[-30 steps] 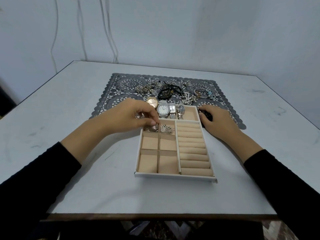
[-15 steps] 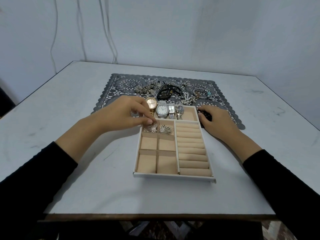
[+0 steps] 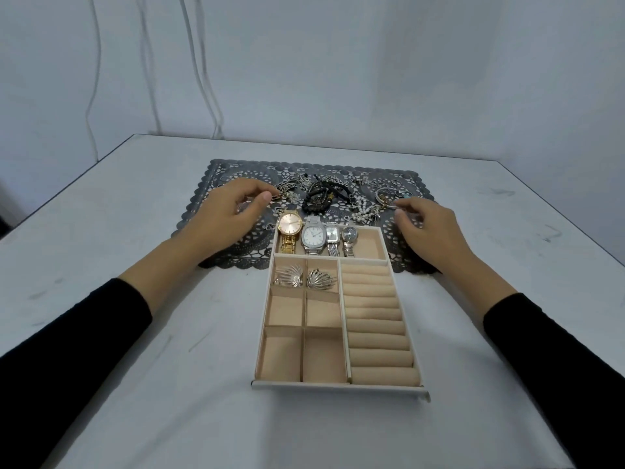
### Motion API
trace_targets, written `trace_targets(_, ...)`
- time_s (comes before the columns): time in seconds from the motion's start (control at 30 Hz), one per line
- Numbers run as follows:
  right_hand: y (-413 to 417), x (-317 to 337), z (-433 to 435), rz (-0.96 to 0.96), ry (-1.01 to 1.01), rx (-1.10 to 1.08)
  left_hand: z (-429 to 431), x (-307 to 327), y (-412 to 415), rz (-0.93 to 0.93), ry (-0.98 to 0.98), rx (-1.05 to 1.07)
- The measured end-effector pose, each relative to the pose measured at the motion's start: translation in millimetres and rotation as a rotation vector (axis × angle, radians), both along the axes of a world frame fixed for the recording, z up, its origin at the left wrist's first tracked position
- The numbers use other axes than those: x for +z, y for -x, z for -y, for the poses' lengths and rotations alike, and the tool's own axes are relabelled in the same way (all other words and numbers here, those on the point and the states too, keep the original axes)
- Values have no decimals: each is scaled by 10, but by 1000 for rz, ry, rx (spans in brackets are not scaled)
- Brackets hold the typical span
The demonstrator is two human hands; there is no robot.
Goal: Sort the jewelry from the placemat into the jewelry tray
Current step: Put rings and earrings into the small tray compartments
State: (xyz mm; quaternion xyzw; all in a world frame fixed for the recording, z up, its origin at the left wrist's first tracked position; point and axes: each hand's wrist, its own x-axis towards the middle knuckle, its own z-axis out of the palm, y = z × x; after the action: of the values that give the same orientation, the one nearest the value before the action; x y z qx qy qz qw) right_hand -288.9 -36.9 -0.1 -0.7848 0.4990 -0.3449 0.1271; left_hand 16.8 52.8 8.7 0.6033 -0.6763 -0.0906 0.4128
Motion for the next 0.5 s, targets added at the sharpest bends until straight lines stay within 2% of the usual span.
trace_targets(0.2,-186,42,335,-63,7,17,405,-130,-174,273,-129,42)
trace_targets(0.5,-494,17,886,-181,-22,41,833,-139,-173,371,-238,21)
